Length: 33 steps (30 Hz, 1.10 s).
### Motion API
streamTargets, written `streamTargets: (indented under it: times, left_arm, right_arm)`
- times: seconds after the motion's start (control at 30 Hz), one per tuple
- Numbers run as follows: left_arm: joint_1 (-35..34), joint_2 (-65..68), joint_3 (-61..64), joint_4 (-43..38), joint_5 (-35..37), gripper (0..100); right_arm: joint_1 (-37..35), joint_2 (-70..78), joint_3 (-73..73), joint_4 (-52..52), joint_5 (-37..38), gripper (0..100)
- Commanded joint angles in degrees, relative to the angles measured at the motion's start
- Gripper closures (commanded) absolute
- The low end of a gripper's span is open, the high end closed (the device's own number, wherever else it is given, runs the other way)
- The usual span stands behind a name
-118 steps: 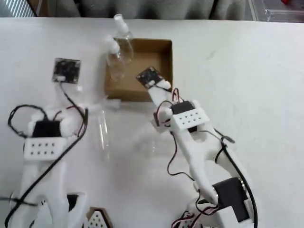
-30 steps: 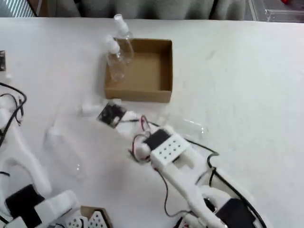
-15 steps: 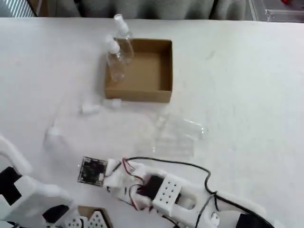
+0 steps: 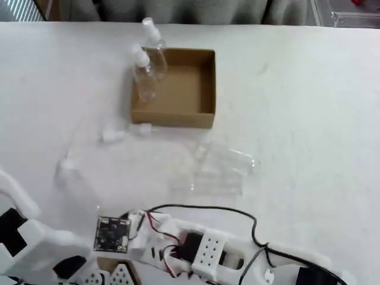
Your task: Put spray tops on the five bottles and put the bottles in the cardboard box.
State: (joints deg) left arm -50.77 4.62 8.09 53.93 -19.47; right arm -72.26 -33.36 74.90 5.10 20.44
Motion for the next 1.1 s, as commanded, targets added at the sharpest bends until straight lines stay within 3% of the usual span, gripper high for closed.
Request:
streamTargets:
  times: [0.0, 0.37, 1.07]
  left_arm:
    - [-0.3, -0.5, -3.8, -1.3, 0.8, 97]
    - [-0.4, -0.5, -3.8, -1.6, 0.8, 97]
    - [0.4, -0.5, -3.8, -1.6, 0.8, 97]
  right_arm:
    - [-1.9, 0.9, -0.4, -3.0, 0.7, 98.1]
    - [-2.4, 19.6, -4.7, -14.5, 6.7, 98.1]
    - [2.1, 19.7, -5.4, -18.7, 6.6, 98.2]
